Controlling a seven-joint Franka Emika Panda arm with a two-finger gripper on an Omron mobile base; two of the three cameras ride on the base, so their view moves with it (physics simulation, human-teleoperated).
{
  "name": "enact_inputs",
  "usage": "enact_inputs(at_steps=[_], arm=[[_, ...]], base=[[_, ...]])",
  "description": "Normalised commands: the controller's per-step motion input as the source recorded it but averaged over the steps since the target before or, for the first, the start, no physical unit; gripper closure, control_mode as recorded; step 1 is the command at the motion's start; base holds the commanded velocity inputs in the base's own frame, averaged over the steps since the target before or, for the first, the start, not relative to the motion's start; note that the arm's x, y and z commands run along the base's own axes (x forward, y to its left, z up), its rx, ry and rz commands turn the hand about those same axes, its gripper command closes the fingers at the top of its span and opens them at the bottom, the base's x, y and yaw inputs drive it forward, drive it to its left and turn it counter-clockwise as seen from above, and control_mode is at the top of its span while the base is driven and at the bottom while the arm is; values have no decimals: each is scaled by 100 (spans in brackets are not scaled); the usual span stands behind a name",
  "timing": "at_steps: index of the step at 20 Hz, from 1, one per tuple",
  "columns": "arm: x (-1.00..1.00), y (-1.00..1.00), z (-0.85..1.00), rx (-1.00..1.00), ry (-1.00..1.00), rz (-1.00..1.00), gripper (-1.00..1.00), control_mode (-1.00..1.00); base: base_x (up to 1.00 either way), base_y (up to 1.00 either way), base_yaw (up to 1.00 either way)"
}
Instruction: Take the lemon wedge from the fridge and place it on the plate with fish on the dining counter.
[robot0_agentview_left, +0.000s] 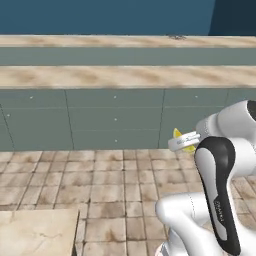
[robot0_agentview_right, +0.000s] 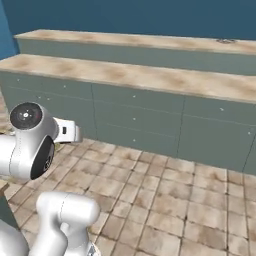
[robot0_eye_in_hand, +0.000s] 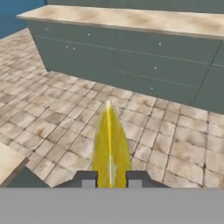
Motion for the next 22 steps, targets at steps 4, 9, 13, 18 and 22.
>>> enact_inputs(at_steps=[4,9,13,18,22], arm=[[0,0,0,0,0,0,100,100],[0,0,0,0,0,0,100,100],[0,0,0,0,0,0,100,100],[0,0,0,0,0,0,100,100],[0,0,0,0,0,0,100,100]], base=[[100,0,54],[86,0,62],[78,0,67],[85,0,72],[100,0,59]])
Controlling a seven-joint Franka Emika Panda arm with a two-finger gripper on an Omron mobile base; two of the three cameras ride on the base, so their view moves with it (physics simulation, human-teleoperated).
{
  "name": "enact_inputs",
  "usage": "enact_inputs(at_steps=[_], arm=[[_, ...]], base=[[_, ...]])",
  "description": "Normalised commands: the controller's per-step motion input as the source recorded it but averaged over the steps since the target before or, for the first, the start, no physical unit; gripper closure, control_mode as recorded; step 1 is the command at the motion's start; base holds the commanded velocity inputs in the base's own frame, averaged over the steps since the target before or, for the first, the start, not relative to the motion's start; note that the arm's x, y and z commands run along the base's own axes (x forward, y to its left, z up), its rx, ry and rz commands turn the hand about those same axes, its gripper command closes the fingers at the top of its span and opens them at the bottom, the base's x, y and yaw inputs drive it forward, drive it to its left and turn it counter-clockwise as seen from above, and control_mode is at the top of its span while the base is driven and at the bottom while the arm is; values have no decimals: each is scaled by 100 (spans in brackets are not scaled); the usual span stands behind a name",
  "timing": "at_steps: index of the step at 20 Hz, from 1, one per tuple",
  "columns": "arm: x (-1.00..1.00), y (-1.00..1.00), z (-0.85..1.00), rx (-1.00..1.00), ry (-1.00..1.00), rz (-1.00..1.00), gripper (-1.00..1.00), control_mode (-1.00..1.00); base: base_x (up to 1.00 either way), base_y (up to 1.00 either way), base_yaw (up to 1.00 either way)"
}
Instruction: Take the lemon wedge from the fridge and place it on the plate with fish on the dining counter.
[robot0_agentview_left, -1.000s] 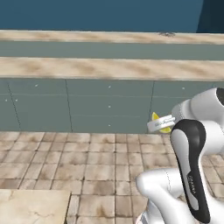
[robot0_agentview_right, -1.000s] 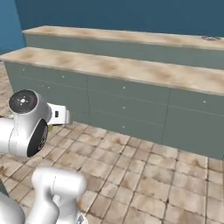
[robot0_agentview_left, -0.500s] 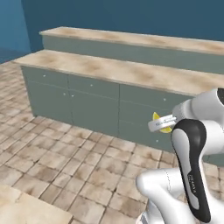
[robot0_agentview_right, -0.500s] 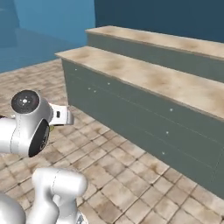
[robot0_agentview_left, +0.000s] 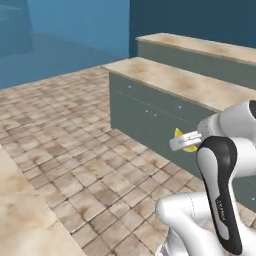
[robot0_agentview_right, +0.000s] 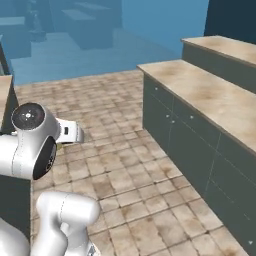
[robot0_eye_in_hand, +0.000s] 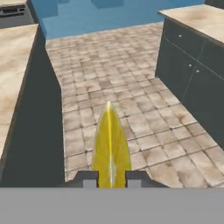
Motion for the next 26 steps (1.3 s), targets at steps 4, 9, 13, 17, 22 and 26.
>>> enact_inputs(at_steps=[4,9,13,17,22,26], arm=[[0,0,0,0,0,0,100,100],[0,0,0,0,0,0,100,100],[0,0,0,0,0,0,100,100],[0,0,0,0,0,0,100,100],[0,0,0,0,0,0,100,100],[0,0,0,0,0,0,100,100]], base=[[100,-60,39],[100,-39,37],[100,-1,30],[100,21,8],[100,38,0],[100,10,3]])
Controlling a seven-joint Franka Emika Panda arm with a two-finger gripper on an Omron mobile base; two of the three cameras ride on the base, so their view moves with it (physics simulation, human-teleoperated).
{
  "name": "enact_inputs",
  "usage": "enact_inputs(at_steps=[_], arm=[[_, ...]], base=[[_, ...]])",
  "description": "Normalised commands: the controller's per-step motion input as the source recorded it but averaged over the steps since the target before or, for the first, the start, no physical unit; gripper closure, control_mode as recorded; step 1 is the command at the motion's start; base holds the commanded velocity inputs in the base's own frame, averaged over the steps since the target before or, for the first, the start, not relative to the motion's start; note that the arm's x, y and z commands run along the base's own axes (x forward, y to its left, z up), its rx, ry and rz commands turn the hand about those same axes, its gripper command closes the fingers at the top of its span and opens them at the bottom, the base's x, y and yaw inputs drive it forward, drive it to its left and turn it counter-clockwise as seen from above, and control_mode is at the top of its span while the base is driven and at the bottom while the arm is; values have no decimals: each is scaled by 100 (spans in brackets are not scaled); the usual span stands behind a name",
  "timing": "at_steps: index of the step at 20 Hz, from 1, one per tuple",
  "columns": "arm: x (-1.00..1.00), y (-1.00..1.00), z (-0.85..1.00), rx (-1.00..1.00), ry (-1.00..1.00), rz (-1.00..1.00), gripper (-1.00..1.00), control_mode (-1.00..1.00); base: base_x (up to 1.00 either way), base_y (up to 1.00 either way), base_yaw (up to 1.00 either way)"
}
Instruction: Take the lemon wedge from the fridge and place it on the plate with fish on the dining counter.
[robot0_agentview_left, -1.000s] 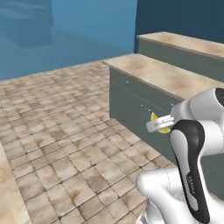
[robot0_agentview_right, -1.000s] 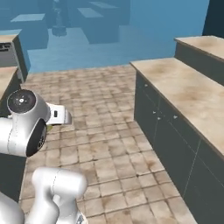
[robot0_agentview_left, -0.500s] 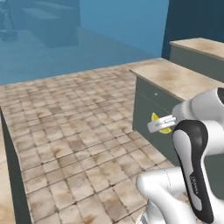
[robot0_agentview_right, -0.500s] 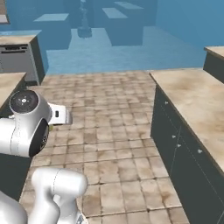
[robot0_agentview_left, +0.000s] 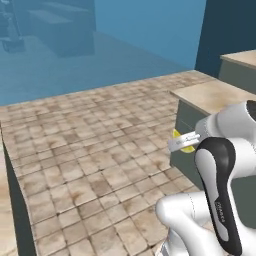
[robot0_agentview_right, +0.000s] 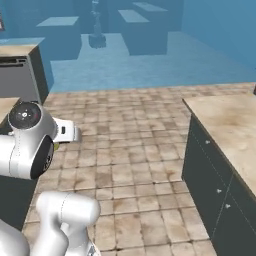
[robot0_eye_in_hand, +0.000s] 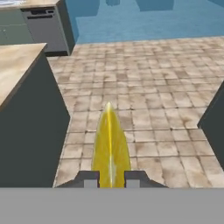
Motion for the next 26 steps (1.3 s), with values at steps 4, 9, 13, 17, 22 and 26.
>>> enact_inputs(at_steps=[4,9,13,17,22,26], arm=[[0,0,0,0,0,0,100,100],[0,0,0,0,0,0,100,100],[0,0,0,0,0,0,100,100],[0,0,0,0,0,0,100,100],[0,0,0,0,0,0,100,100],[0,0,0,0,0,0,100,100]], base=[[100,1,1],[100,0,-1],[100,-7,-10],[100,-13,-20],[100,-14,-27],[100,-2,-34]])
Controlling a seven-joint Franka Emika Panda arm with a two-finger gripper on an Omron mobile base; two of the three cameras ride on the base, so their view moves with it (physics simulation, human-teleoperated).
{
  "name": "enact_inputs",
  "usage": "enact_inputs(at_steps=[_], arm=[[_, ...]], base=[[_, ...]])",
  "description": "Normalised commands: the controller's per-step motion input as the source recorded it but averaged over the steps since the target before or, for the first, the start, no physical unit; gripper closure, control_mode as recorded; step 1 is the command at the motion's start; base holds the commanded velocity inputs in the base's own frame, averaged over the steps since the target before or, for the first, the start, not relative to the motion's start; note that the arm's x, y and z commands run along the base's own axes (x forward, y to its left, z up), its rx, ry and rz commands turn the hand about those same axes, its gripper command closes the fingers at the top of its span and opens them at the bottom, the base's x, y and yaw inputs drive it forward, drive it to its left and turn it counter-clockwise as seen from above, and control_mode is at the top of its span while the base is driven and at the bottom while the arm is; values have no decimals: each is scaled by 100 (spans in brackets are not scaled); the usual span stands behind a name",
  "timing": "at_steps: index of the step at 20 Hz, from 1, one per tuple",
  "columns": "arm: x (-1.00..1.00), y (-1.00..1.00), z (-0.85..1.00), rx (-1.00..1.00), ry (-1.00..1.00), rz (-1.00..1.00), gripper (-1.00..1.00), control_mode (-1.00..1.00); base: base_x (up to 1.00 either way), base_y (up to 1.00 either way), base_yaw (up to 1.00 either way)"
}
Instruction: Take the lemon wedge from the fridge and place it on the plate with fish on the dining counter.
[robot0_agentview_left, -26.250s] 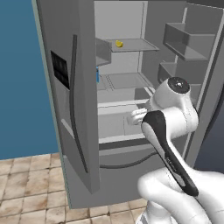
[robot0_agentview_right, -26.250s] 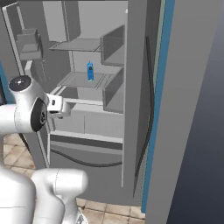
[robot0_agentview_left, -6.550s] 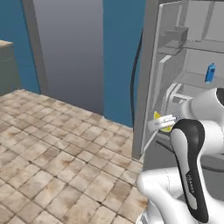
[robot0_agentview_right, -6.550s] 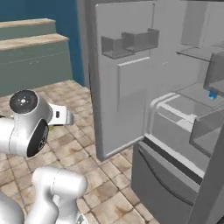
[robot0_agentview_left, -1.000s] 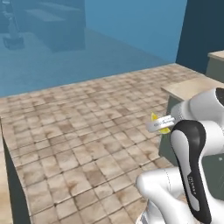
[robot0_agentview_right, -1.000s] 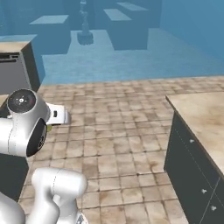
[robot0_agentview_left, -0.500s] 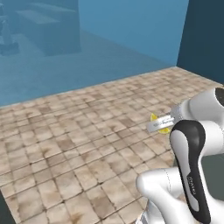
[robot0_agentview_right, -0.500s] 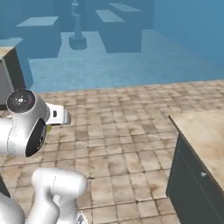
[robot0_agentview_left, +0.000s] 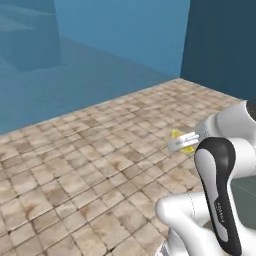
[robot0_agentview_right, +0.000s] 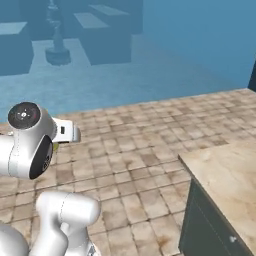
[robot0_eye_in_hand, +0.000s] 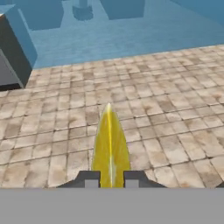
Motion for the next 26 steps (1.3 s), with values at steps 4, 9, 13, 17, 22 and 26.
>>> enact_inputs(at_steps=[4,9,13,17,22,26], arm=[[0,0,0,0,0,0,100,100],[0,0,0,0,0,0,100,100],[0,0,0,0,0,0,100,100],[0,0,0,0,0,0,100,100],[0,0,0,0,0,0,100,100],[0,0,0,0,0,0,100,100]], base=[[100,34,-42],[100,95,-51],[100,61,-61],[100,17,-66],[100,12,-64],[100,27,-63]])
